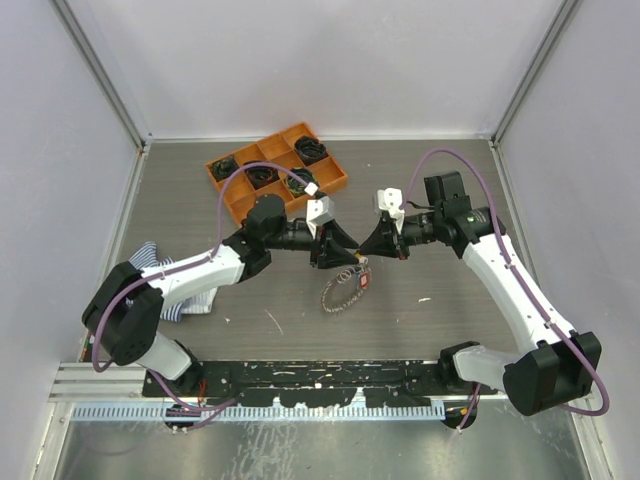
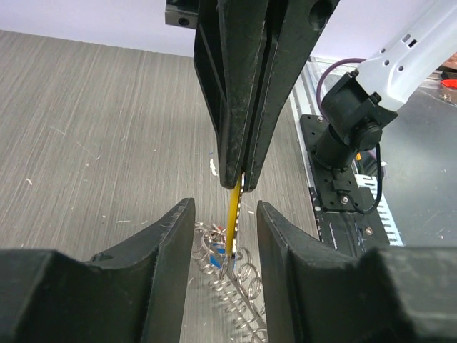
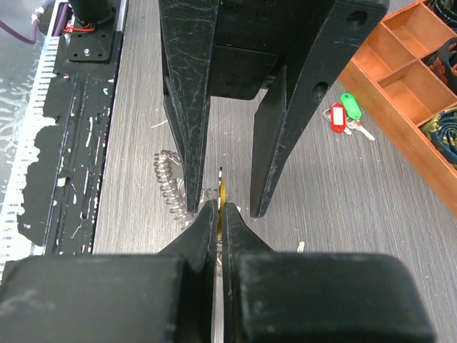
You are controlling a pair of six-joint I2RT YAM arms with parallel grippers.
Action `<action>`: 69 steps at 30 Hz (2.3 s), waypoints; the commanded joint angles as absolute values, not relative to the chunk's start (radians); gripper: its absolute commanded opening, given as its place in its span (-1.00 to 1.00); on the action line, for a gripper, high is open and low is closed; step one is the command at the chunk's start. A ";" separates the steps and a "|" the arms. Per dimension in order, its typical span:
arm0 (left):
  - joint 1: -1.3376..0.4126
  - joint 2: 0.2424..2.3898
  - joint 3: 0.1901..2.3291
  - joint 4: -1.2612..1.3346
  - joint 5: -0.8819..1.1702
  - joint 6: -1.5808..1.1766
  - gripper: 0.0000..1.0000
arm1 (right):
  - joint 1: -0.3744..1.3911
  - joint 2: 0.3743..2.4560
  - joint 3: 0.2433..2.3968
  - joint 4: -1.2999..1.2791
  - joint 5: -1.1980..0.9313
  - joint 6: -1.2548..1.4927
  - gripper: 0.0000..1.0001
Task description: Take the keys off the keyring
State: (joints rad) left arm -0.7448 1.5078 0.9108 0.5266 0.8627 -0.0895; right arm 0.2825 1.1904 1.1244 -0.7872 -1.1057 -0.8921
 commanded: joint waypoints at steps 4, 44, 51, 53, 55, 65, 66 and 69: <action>-0.758 1.524 0.985 0.513 0.916 -0.085 -0.26 | 0.291 1.185 1.167 -0.752 -1.153 -0.894 -0.99; -0.760 1.334 0.832 0.451 0.359 -0.443 -1.00 | 0.199 1.146 1.074 -0.618 -1.240 -0.714 0.12; -0.789 1.293 0.864 0.330 0.147 -0.618 -1.00 | 0.239 1.177 0.881 -0.073 -1.181 -0.222 -0.08; -0.806 1.294 0.888 0.270 0.093 -0.631 -1.00 | 0.242 1.184 0.814 0.151 -1.198 -0.022 -0.06; -0.815 1.296 0.904 0.233 0.040 -0.636 -1.00 | 0.250 1.194 0.758 0.350 -1.187 0.154 0.03; -0.827 1.314 0.969 0.181 -0.041 -0.675 -1.00 | 0.332 1.236 0.777 0.186 -1.004 -0.015 0.44; -0.829 1.313 0.972 0.180 -0.045 -0.676 -1.00 | 0.337 1.241 0.777 0.178 -0.998 -0.027 0.45; -0.830 1.314 0.979 0.178 -0.058 -0.681 -1.00 | 0.367 1.259 0.781 0.158 -0.972 -0.061 0.47</action>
